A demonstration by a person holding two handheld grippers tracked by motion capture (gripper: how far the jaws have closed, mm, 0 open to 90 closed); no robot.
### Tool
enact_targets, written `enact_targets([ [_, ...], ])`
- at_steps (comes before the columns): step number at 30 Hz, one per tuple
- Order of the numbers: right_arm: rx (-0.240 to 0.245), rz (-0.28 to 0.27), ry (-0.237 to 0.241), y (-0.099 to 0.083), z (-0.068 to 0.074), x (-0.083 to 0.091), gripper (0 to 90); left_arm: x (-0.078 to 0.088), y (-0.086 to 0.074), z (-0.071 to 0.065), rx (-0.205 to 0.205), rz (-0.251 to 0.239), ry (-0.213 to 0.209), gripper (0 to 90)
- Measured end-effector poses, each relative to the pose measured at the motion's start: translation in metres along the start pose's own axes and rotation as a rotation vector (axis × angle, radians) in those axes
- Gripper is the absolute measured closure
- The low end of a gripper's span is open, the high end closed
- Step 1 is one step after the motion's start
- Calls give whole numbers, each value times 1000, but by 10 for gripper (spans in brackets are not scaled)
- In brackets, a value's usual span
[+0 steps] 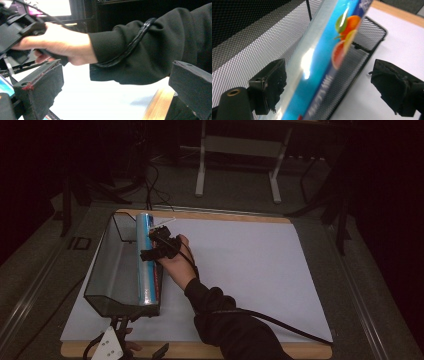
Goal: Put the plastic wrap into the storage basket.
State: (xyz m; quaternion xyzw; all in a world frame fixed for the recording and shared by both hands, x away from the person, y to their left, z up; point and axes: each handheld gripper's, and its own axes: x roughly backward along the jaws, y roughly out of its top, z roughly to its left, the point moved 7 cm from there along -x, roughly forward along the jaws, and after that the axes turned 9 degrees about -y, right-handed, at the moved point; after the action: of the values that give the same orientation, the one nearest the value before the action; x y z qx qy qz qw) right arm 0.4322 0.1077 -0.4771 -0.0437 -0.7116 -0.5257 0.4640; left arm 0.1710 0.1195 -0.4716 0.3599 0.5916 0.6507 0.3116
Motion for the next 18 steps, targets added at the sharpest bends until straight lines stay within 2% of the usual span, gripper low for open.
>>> enact_targets([
  [3,21,-14,-12,-2,-7,11,132,-1,0,1,4,4,0,7],
  [5,53,-35,-32,-4,-13,19,132,-1,0,0,4,3,1,7],
  [8,56,-58,-38,-8,-23,31,135,-2,-1,0,1,8,0,7],
  [11,43,-77,-11,-12,-33,41,136,-4,-1,0,1,10,-1,7],
  [14,28,-68,23,-19,-43,48,130,-6,-1,-1,1,15,-2,7],
  [18,34,-83,2,-27,-54,56,133,-7,-2,-2,-1,17,-7,7],
])
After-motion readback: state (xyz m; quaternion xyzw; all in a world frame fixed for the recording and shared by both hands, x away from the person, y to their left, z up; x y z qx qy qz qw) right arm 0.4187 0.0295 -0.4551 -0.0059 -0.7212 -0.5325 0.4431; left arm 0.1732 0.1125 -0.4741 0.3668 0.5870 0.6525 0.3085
